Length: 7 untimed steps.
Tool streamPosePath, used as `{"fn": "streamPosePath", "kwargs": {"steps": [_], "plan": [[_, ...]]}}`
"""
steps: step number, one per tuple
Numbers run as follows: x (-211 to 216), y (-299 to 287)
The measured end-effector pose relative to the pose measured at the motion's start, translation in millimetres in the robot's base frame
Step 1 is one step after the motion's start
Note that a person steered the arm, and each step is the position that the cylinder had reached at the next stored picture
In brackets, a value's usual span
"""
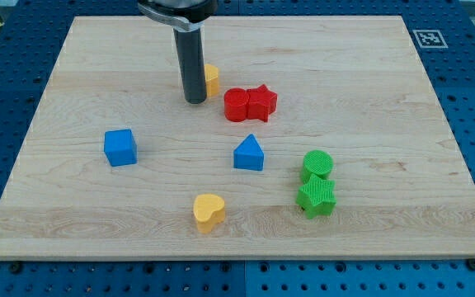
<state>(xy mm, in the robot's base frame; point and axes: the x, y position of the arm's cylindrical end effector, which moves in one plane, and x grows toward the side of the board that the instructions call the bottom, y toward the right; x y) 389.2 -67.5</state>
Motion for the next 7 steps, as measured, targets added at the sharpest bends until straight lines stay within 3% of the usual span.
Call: {"fn": "streamPosePath", "kwargs": {"steps": [7], "plan": [[-37.6, 21.2]]}}
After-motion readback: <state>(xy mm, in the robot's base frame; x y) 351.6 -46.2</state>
